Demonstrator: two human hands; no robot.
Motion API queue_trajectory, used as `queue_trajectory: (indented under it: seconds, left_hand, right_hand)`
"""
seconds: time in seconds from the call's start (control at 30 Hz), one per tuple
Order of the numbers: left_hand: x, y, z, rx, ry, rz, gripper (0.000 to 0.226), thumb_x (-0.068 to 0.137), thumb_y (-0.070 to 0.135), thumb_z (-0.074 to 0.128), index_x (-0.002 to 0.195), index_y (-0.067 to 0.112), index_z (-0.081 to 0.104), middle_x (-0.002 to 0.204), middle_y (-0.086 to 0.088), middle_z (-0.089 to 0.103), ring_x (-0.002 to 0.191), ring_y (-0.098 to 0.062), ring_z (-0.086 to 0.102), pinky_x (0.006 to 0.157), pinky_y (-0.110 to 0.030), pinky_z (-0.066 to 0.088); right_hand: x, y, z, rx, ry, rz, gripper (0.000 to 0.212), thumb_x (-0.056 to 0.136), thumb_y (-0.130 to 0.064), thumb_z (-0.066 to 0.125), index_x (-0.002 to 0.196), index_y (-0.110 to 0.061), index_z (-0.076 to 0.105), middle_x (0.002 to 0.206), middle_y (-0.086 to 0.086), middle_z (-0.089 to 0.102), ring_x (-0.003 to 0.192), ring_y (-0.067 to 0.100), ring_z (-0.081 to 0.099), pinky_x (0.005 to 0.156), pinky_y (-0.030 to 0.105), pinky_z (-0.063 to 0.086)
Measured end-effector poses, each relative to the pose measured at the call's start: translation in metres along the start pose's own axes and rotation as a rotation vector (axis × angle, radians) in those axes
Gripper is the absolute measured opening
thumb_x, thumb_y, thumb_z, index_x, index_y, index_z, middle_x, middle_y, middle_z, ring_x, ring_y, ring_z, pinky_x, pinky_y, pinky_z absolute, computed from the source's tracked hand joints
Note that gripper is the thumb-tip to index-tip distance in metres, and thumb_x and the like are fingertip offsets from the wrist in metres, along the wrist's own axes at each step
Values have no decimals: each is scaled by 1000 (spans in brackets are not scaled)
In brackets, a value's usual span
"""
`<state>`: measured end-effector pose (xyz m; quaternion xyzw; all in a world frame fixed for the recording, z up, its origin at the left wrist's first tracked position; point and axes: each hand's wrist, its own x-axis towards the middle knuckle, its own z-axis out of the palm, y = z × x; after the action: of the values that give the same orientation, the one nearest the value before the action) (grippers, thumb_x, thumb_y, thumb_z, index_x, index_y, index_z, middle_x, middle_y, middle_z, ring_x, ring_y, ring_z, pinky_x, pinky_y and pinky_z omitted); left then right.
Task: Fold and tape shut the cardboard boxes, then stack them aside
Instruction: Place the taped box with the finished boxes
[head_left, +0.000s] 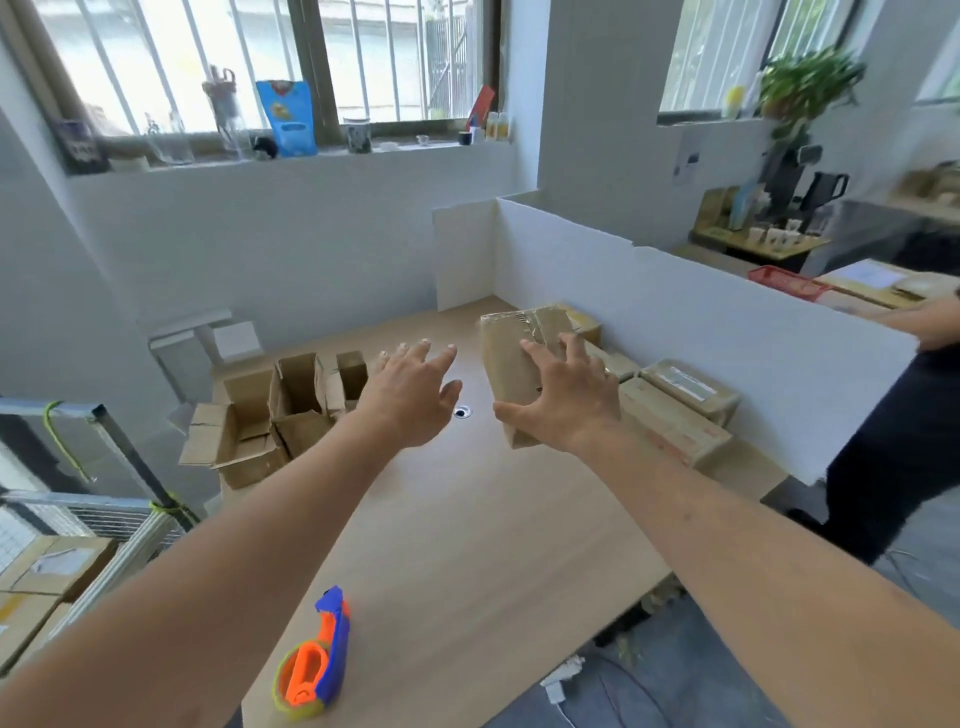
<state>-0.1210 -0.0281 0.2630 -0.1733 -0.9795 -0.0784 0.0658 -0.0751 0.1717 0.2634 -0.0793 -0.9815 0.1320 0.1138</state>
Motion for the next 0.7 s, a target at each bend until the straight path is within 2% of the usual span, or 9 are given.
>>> queue_trajectory:
  seconds: [0.37,0.7]
  left_hand:
    - [85,137,41,-30,-25,-70,61,106,43,41,161,25,24,166,-12,24,154,-35,20,125,-49,15]
    - [159,173,83,-6,-85,-142,61,106,45,38,162,25,22,167,-10,24,154,-34,19,125,-48,16]
  right_hand:
    - [77,155,-29,-15,-52,-47,99,62,-78,62,152,-48,33,157,2,26,129,37,44,108,49,38]
    - [154,215,3,41,-161,-125,95,64,-77,63,150,-46,35,155,1,29,140,34,35,113,52,34]
